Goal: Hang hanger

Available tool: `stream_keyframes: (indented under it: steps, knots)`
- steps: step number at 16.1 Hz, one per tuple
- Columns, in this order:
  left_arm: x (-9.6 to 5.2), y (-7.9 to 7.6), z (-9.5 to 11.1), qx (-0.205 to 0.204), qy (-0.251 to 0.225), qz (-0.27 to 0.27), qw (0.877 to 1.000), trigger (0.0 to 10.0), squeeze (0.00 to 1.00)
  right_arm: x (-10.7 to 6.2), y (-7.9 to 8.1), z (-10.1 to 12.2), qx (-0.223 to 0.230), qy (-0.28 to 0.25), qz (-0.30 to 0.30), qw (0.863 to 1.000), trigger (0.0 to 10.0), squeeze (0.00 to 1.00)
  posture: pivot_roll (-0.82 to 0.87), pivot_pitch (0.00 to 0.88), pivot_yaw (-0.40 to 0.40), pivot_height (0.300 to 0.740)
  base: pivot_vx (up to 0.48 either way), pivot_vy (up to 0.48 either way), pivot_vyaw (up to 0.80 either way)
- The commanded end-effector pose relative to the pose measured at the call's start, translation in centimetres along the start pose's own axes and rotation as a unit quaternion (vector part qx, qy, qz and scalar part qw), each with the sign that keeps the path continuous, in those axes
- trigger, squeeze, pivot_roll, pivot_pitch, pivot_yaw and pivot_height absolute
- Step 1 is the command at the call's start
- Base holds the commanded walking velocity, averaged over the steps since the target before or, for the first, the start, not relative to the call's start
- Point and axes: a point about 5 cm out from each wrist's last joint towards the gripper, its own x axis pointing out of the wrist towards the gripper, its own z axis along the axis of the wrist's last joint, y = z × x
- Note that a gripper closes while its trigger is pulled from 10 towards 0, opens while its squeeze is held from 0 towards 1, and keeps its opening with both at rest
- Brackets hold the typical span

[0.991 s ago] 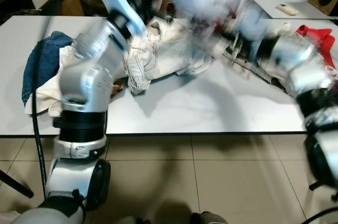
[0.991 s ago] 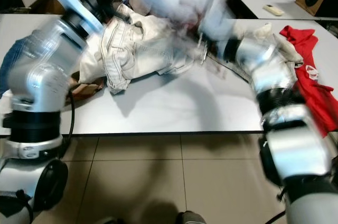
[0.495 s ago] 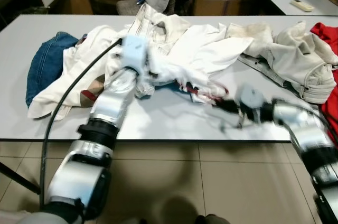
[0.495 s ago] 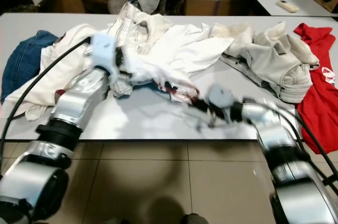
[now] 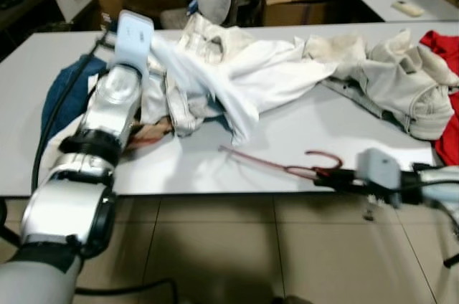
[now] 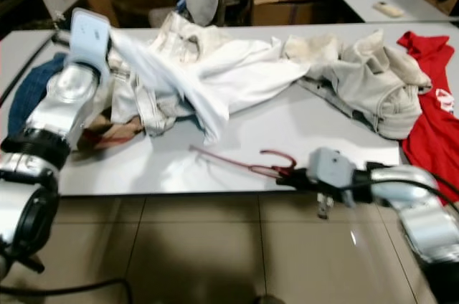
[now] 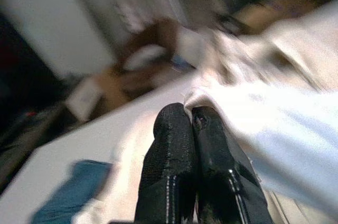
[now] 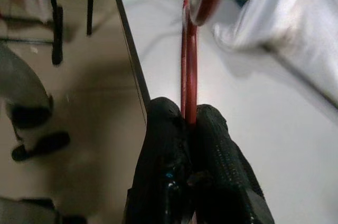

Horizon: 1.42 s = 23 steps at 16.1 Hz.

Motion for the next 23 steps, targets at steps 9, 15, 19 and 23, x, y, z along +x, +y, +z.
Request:
stream_keyframes:
  steps: [9,15,19,23]
  knots:
    - [-5.6,1.1,-2.1,-0.159,-0.082,-0.242,0.954,10.0,1.0,-0.2,-1.4,6.1,0.143,-0.179,-0.252,0.94,10.0,0.0,-0.18,0.0,0.061,0.74,0.0,0.0,0.0]
    - [-7.2,-2.7,2.5,-0.261,-0.181,-0.19,0.929,10.0,1.0,2.6,-2.0,5.2,0.191,-0.128,-0.39,0.892,10.0,0.0,-0.16,0.0,0.041,0.74,0.0,0.0,0.0]
    - [-7.6,-6.1,0.7,-0.214,-0.141,-0.123,0.959,10.0,0.81,3.6,-1.4,4.9,0.252,-0.144,-0.414,0.863,10.0,0.0,-0.16,0.0,0.053,0.74,0.0,0.0,0.0]
    - [-8.6,-7.4,-1.7,-0.205,-0.09,-0.097,0.97,10.0,0.81,5.0,-0.3,4.9,0.26,-0.141,-0.433,0.852,10.0,0.0,-0.16,0.0,0.054,0.74,0.0,-0.314,0.0]
